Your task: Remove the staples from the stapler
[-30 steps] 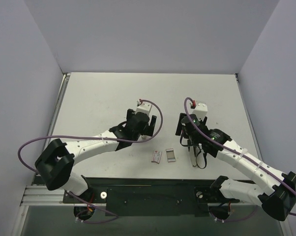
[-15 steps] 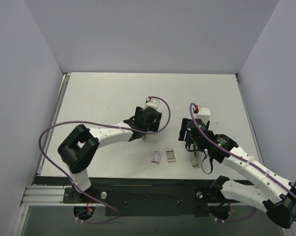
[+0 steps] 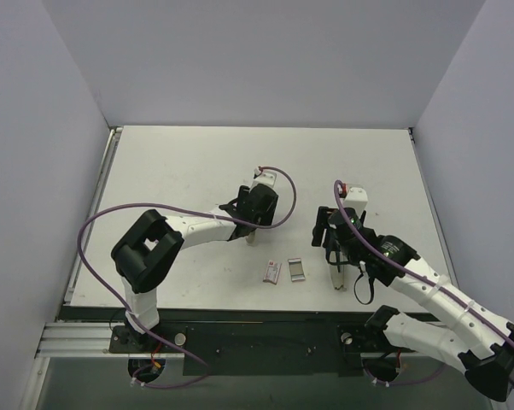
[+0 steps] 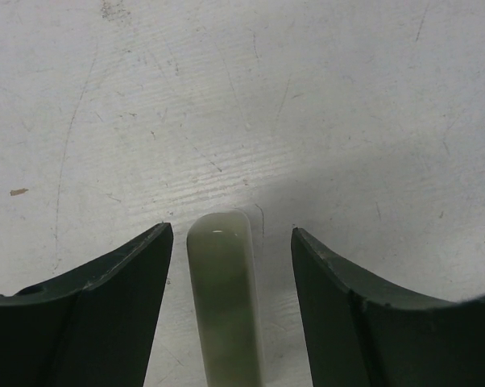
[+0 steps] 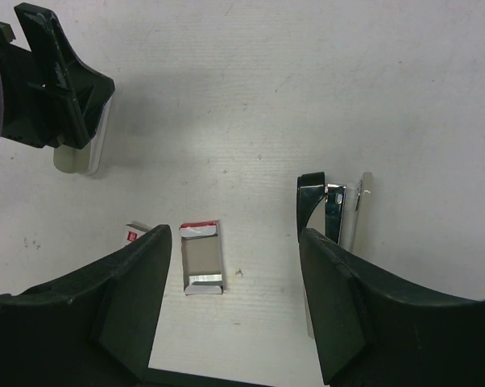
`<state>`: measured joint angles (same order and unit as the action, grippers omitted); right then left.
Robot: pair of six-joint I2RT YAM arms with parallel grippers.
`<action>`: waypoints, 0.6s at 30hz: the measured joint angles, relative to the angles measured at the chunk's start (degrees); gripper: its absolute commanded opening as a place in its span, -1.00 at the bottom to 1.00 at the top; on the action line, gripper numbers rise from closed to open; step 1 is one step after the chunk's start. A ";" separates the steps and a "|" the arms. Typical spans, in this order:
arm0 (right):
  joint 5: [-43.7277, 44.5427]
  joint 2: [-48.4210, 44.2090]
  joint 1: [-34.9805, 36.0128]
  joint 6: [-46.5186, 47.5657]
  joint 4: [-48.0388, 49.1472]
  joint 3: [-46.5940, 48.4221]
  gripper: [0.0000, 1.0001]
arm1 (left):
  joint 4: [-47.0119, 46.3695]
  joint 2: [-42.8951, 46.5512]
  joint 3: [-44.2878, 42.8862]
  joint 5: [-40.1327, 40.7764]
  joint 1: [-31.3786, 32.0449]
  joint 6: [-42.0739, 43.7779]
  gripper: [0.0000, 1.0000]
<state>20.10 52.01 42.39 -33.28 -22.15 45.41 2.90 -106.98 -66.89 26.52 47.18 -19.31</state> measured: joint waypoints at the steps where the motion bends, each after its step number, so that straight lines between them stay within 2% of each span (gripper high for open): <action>1: -0.07 0.15 0.00 0.00 0.02 0.00 0.19 | 0.07 -0.04 0.00 0.00 -0.04 -0.07 0.36; 18: -1.84 2.84 0.00 0.33 0.02 0.00 0.19 | 0.90 -0.09 0.00 0.02 -0.85 -1.46 0.22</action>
<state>18.26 54.85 42.39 -32.95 -22.13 45.41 3.79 -107.07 -66.89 26.55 46.33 -20.78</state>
